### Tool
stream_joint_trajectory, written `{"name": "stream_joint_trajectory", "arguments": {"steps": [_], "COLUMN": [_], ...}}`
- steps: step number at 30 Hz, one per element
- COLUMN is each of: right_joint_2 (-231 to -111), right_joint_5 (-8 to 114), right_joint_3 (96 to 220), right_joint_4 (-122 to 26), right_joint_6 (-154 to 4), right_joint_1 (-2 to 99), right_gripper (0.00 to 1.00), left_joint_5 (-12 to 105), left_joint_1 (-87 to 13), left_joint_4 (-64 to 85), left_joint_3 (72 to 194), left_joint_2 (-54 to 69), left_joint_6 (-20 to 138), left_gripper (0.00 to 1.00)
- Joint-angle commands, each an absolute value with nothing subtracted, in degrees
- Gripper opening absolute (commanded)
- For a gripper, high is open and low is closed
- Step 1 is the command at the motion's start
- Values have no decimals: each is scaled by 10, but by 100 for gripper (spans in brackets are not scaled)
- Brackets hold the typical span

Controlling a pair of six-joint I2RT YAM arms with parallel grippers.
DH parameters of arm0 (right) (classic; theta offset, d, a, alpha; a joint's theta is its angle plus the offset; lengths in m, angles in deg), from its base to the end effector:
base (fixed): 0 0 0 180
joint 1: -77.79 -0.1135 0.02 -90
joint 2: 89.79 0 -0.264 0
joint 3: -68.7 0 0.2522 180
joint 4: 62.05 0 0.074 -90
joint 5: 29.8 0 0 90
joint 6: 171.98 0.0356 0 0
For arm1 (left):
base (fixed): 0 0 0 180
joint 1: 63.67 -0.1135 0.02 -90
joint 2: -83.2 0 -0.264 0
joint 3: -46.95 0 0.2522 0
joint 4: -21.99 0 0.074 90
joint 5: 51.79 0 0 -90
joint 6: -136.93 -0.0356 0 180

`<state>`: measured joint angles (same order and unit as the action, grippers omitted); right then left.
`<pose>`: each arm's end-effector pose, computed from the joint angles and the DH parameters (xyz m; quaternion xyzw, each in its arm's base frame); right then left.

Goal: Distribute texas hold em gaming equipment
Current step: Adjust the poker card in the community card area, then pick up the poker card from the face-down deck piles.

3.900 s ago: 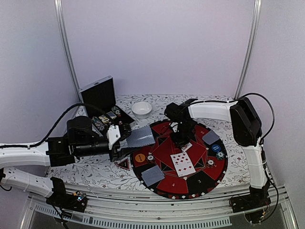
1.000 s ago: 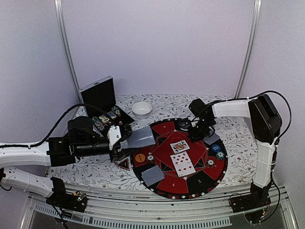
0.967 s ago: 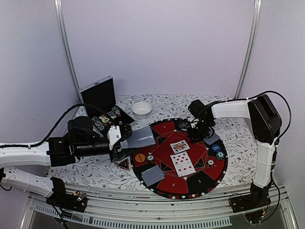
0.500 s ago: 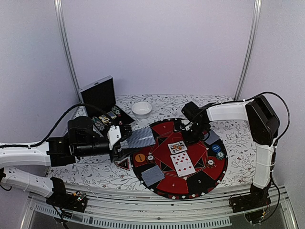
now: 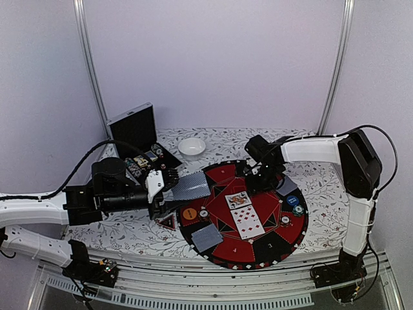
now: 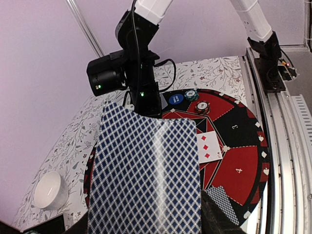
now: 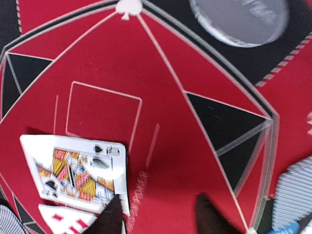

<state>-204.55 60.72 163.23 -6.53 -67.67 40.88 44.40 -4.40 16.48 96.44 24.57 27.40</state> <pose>0.3154 0.2365 0.1598 -0.1939 0.9731 0.0496 0.1138 0.1180 -0.2060 0.2712 0.5271 0.5898 -0.2476 0.5594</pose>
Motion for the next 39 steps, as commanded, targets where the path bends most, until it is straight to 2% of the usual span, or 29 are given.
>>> {"name": "stream_joint_trajectory", "arguments": {"steps": [1,5,10,14,17,26,34,39], "right_joint_2": [-1918,-1821,-1731,-1719,-1739,-1824,-1814,-1800], "right_joint_5": [709,657,460,355,355,403,458,446], "right_joint_3": [1673,1674,1610,1572,1570,1611,1613,1614], "right_joint_4": [-45,-108,-279,-378,-403,-355,-315,-302], "right_joint_6": [-684,-738,-805,-800,-797,-802,-806,-807], "right_joint_1": [405,376,289,247,223,206,213,216], "right_gripper": [99,99,99,99,99,99,100,89], "left_joint_5": [448,449,446,444,442,440,437,436], "left_joint_1": [-36,-37,-37,-36,-36,-35,-35,-35], "left_joint_4": [183,183,186,189,192,199,205,205], "left_joint_3": [974,973,971,968,967,962,959,959], "left_joint_2": [248,249,251,253,256,263,267,265], "left_joint_6": [274,272,269,267,267,266,265,265], "left_gripper": [52,53,52,52,52,52,52,52]}}
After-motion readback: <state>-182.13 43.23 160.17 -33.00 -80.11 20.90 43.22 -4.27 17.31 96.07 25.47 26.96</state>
